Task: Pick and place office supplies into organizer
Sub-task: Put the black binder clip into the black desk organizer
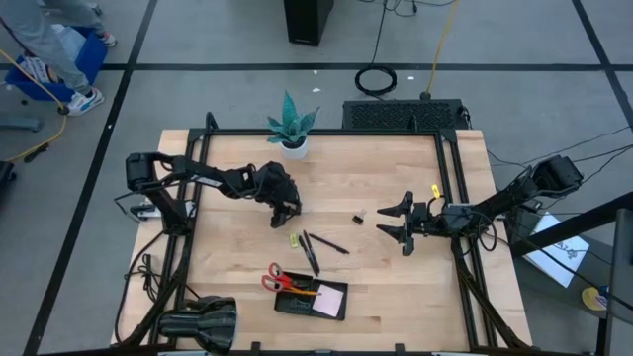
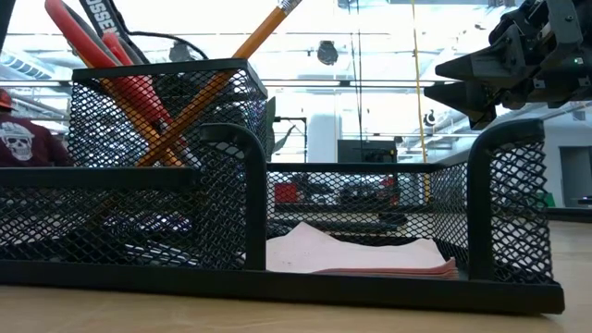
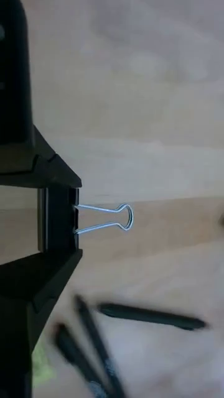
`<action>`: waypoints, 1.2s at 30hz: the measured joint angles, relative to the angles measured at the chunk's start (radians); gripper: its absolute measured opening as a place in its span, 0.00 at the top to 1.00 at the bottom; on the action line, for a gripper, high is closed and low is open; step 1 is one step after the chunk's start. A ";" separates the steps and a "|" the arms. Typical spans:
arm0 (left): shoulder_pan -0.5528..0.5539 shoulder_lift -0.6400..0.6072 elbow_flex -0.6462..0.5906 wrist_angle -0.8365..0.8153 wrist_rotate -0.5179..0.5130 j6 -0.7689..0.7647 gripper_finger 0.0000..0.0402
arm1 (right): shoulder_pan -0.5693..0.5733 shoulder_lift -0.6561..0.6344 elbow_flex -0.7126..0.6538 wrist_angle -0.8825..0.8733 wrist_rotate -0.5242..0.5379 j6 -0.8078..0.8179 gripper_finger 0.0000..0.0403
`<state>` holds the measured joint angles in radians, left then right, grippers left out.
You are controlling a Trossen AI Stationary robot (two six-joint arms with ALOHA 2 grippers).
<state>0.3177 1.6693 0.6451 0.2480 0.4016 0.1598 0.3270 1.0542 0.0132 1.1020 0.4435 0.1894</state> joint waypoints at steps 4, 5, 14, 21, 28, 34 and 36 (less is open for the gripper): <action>-0.010 -0.045 -0.002 -0.003 0.024 -0.026 0.59 | 0.000 0.000 0.000 0.000 0.000 0.000 0.48; -0.013 -0.059 -0.001 0.000 0.025 -0.032 0.58 | 0.000 0.000 0.000 -0.001 0.000 0.000 0.47; -0.068 -0.205 0.000 -0.005 0.026 -0.069 0.64 | 0.000 0.000 0.000 -0.001 0.000 0.000 0.48; -0.144 -0.267 0.000 -0.015 0.012 -0.024 0.62 | 0.000 0.000 0.000 -0.001 0.000 0.000 0.47; -0.215 -0.268 0.000 0.019 -0.037 -0.020 0.59 | 0.000 0.000 0.000 -0.001 0.000 0.000 0.48; -0.261 -0.268 0.000 0.078 -0.045 -0.069 0.64 | 0.000 0.000 0.000 -0.001 0.000 0.000 0.47; -0.277 -0.268 0.000 0.098 -0.046 -0.089 0.65 | 0.000 0.000 0.000 -0.001 0.000 0.000 0.47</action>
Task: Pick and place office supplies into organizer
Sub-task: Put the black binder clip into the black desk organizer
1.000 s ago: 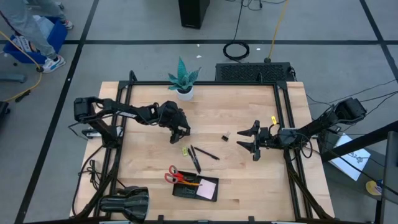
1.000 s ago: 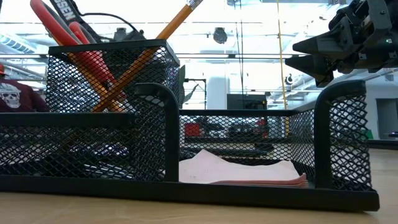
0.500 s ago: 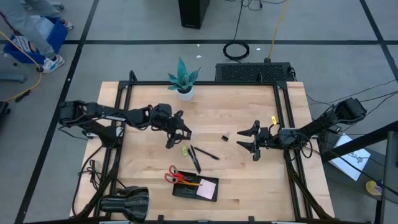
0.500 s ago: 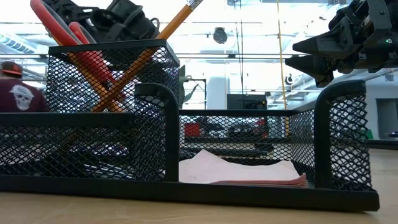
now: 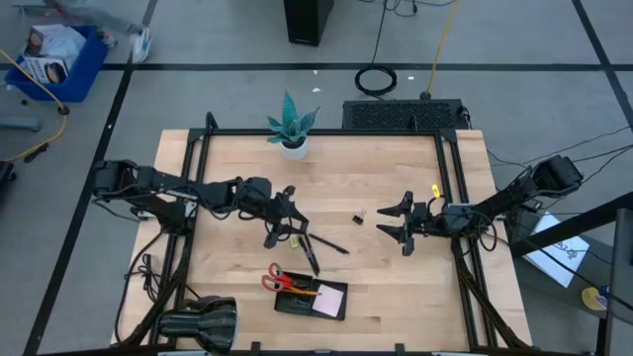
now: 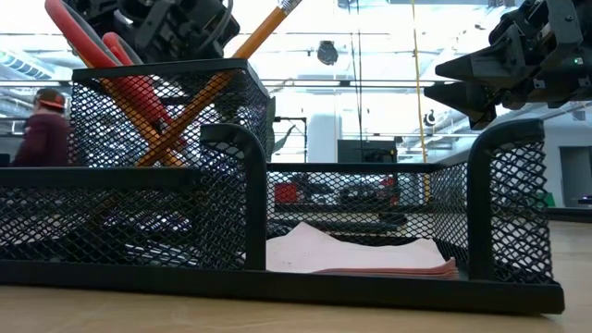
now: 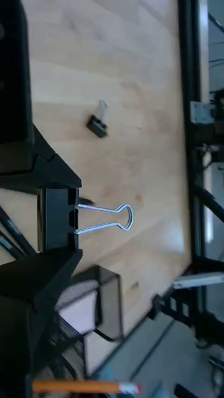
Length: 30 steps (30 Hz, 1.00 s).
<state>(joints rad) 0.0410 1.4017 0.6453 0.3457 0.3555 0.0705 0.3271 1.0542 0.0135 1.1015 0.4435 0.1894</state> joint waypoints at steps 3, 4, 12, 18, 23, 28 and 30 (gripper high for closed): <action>-0.028 0.000 0.000 0.046 -0.001 -0.024 0.64 | 0.000 0.000 0.000 0.000 0.000 0.000 0.47; -0.036 0.000 0.000 0.053 -0.002 -0.025 0.63 | 0.000 0.000 0.000 0.000 0.000 0.000 0.48; -0.098 0.000 0.000 0.069 -0.052 -0.021 0.61 | 0.000 0.000 0.000 0.000 0.000 0.000 0.47; -0.146 0.000 0.000 0.109 -0.068 -0.162 0.64 | 0.000 0.000 0.000 0.000 0.000 0.000 0.48; -0.197 0.000 0.000 0.146 -0.068 -0.212 0.60 | 0.000 0.000 0.000 0.000 0.000 0.000 0.47; -0.225 0.000 0.000 0.189 -0.072 -0.229 0.60 | 0.000 0.000 0.000 0.000 0.000 0.000 0.47; -0.236 0.000 0.000 0.206 -0.071 -0.235 0.61 | 0.000 0.000 0.000 0.000 0.000 0.000 0.48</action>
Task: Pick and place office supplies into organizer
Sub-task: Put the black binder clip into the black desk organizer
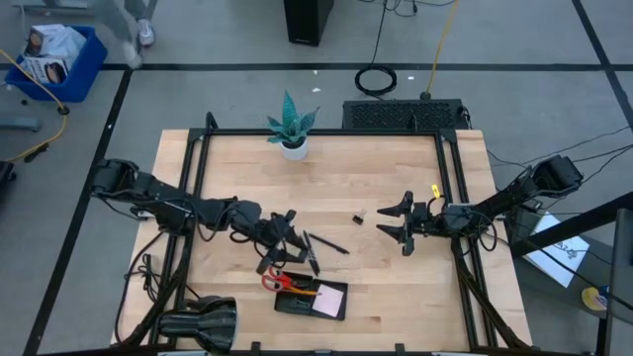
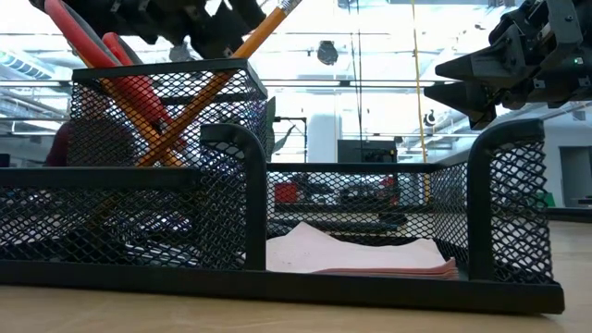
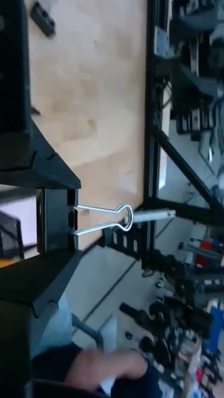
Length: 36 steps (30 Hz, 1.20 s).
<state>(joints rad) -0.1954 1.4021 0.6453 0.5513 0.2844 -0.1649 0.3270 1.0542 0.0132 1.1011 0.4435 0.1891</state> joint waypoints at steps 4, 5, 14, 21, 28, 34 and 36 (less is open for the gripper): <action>-0.026 0.000 0.000 0.005 0.000 -0.006 0.63 | 0.000 0.000 0.000 0.000 0.000 0.000 0.47; -0.032 0.000 0.000 0.005 -0.002 -0.004 0.63 | 0.000 0.000 0.000 0.000 0.000 0.000 0.47; -0.062 0.000 0.000 0.003 -0.106 0.002 0.58 | 0.000 0.000 0.000 0.000 0.000 0.000 0.48; -0.063 0.000 0.000 0.001 -0.113 -0.024 0.62 | -0.001 0.002 0.011 0.175 0.002 0.237 0.47; -0.069 0.000 0.000 -0.001 -0.138 -0.025 0.59 | 0.000 0.002 0.027 0.221 -0.025 0.326 0.47; -0.075 0.000 0.000 -0.005 -0.147 -0.029 0.58 | 0.000 0.002 0.050 0.233 0.008 0.360 0.47; -0.080 0.000 0.000 -0.005 -0.155 -0.029 0.60 | 0.012 0.011 0.103 0.131 -0.087 0.342 0.47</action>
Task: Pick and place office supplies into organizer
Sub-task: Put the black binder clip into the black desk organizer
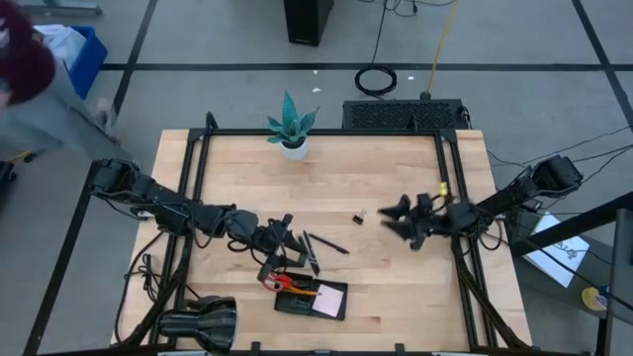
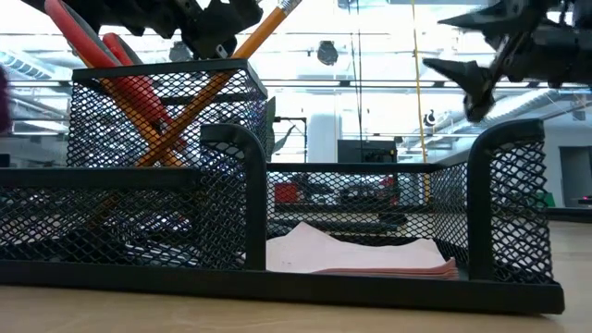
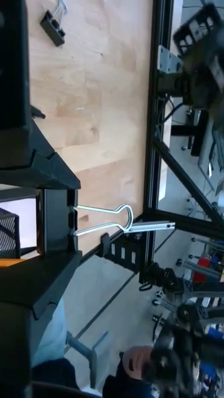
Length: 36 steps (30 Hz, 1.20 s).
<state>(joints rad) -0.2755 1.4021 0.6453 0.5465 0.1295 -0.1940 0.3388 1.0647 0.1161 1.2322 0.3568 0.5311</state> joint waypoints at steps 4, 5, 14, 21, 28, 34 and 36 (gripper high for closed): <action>-0.008 0.000 0.000 0.000 -0.001 -0.004 0.62 | 0.066 0.050 0.188 -0.209 -0.091 -0.158 0.47; -0.010 0.000 0.000 0.000 -0.001 -0.010 0.62 | 0.080 0.076 0.241 -0.276 -0.090 -0.220 0.47; -0.010 0.000 0.000 0.006 -0.002 -0.062 0.58 | 0.114 0.335 0.527 -0.503 -0.020 -0.936 0.47; -0.010 0.000 0.000 0.004 -0.002 -0.078 0.61 | 0.115 0.436 0.538 -0.326 -0.015 -1.234 0.48; -0.010 0.000 0.000 0.004 -0.002 -0.091 0.59 | 0.113 0.490 0.614 -0.324 -0.018 -1.396 0.48; -0.010 0.000 0.000 0.004 -0.002 -0.097 0.58 | 0.094 0.533 0.700 -0.424 -0.064 -1.408 0.48; -0.010 0.000 0.000 0.004 -0.002 -0.097 0.58 | 0.092 0.553 0.722 -0.417 -0.071 -1.409 0.48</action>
<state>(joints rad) -0.2859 1.4023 0.6453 0.5507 0.1276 -0.2913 0.4313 1.6179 0.8383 0.8154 0.2863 -0.8780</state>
